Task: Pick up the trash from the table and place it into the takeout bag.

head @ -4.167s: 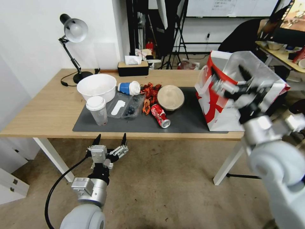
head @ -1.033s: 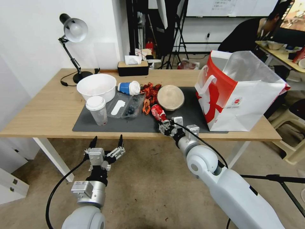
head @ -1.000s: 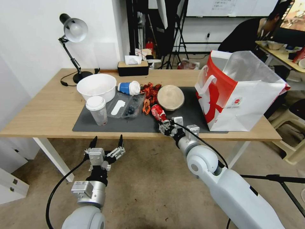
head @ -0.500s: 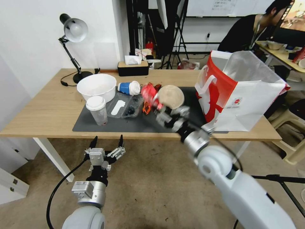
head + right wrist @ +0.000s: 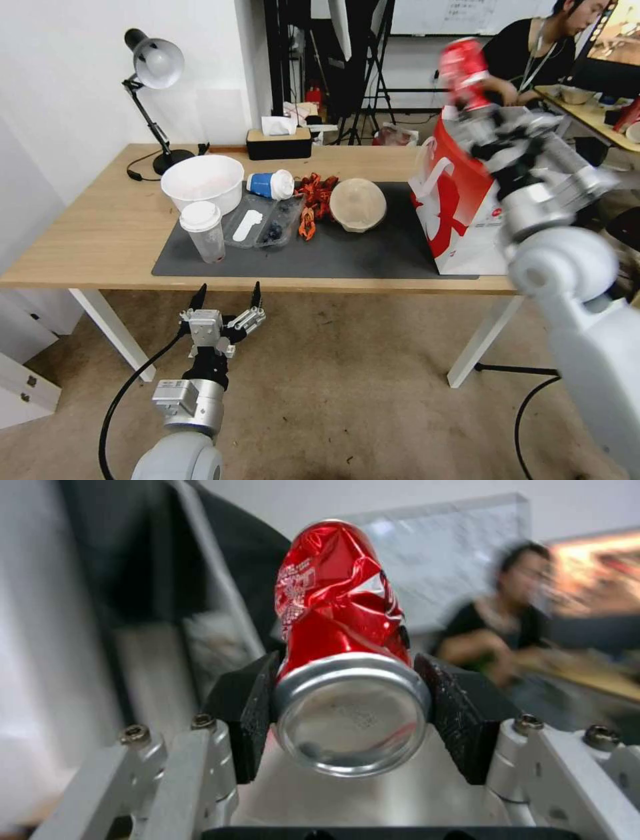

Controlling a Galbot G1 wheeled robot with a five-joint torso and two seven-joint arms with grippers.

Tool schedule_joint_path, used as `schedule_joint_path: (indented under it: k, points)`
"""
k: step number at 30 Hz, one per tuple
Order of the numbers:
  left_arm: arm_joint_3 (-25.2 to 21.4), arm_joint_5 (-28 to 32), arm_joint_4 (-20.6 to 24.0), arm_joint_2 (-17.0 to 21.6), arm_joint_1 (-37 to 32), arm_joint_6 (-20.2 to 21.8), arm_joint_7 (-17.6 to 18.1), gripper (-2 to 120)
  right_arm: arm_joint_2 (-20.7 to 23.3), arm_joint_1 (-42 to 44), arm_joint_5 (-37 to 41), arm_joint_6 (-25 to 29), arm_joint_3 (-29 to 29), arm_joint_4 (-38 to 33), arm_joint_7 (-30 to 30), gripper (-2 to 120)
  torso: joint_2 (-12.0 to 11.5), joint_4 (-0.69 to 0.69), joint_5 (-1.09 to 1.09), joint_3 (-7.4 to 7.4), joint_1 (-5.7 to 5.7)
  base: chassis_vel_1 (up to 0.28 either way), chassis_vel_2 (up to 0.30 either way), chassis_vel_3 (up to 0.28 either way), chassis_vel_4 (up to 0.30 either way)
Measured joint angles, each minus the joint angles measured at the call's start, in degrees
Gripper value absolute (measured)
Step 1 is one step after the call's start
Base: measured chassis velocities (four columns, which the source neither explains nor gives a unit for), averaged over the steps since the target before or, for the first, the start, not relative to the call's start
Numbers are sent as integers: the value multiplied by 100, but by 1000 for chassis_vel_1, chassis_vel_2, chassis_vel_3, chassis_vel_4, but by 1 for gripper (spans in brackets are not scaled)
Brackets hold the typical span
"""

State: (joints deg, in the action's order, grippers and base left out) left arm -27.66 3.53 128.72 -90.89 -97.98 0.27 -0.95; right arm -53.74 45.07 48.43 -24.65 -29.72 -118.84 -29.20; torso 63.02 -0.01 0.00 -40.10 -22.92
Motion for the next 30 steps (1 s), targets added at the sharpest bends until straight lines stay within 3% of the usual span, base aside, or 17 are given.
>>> schedule_joint_path:
  k: [6,9,15,18,21,22,23,25,30]
  points:
    - [2,-1,12,10,-7,-2,-3,100,53,-20,152,-410,-55,33,-298,51,0,0,2,0,0,0,0,0,0]
    - [18,-8,37,6,-15,-2,-7,100,46,23,198,-616,-81,9,-401,67,0,1,0,0,0,0,0,0,0]
    - [16,-15,75,8,-46,-8,-11,100,41,47,219,-679,-90,-35,-414,86,0,1,0,0,0,0,0,0,0]
    - [15,-15,81,11,-55,-16,-11,100,26,77,314,-433,-114,-69,-271,93,0,1,0,0,0,0,0,0,0]
    - [7,-15,82,13,-61,-26,-11,100,21,407,590,656,-139,-285,467,100,0,2,-1,0,0,0,0,0,0]
    - [7,-15,82,13,-61,-26,-11,100,21,407,590,656,-139,-285,467,100,0,2,-1,0,0,0,0,0,0]
    - [5,-15,82,15,-61,-28,-10,100,11,655,601,1129,-137,-435,942,100,0,1,-1,0,0,0,0,0,0]
    - [2,-15,82,19,-61,-32,-8,100,-3,1066,399,1681,-99,-644,1587,100,1,0,-1,0,1,0,0,0,0]
    - [-1,-13,78,29,-60,-46,-5,100,-69,1829,-537,2290,-9,-903,2466,100,1,0,0,0,1,0,0,0,0]
